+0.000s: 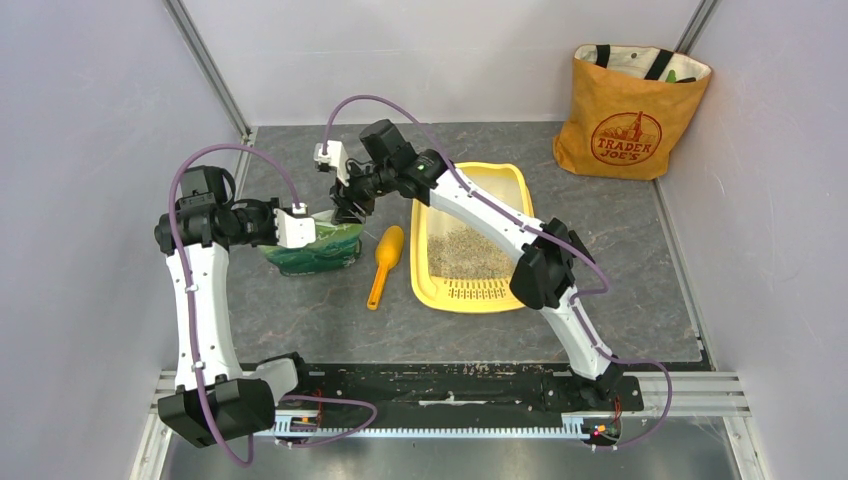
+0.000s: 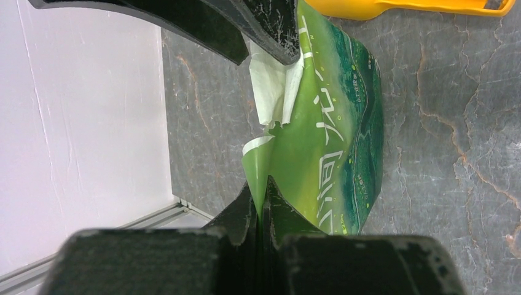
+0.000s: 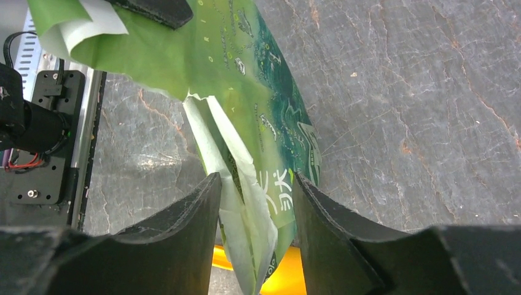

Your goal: Fill the litter box with clean litter

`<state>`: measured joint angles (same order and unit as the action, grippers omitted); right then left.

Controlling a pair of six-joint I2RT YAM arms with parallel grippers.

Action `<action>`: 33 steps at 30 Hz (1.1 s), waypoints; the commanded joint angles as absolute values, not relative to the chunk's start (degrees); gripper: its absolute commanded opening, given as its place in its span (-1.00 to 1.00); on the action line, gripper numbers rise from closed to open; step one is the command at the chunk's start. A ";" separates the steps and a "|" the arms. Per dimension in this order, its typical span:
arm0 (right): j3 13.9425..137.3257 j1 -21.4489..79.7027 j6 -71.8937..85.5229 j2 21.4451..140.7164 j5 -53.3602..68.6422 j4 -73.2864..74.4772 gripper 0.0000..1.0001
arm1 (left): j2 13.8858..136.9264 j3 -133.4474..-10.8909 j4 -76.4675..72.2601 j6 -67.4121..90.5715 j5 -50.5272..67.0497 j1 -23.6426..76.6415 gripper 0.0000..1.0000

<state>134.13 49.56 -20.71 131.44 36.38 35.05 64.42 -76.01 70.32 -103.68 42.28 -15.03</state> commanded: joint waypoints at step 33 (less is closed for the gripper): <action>100.45 46.02 -23.97 110.01 44.05 -4.76 -0.25 | 64.15 -78.05 67.41 -105.28 47.79 -14.94 -0.96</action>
